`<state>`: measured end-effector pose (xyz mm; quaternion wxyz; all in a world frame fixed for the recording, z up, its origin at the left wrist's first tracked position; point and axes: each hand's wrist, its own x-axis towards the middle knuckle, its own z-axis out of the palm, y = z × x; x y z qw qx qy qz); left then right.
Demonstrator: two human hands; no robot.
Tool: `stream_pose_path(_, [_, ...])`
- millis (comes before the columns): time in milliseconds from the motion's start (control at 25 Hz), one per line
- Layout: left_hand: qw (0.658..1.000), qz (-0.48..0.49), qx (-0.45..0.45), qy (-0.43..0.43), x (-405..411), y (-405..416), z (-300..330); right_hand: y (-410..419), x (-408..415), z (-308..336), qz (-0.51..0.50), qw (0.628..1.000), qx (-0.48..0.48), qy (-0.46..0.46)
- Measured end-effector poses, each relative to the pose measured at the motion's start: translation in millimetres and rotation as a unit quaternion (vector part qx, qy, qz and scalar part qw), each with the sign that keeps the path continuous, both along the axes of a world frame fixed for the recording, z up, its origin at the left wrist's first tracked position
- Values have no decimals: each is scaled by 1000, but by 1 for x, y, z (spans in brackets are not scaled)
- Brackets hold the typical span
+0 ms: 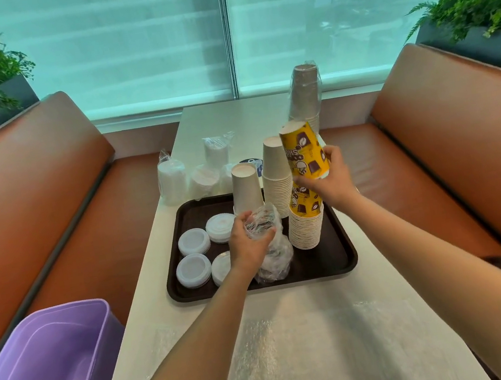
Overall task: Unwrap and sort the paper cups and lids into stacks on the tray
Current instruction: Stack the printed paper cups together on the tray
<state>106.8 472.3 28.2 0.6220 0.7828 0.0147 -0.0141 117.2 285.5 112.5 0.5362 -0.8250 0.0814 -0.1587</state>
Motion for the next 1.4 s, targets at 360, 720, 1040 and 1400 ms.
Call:
stream_pose_path(360, [998, 43, -35, -6, 1, 5, 11, -1, 2, -71, 6, 986, -14, 168])
stream_pose_path(720, [922, 247, -295, 46, -21, 8, 92, 25, -60, -55, -118, 986, -100, -69])
stream_pose_path(1040, [882, 207, -414, 89, -72, 0, 133, 25, -89, -50, 52, 842, 455, 285])
stream_pose_path(1400, [907, 275, -318, 35, -112, -14, 96, -30, -124, -22, 107, 882, 381, 256])
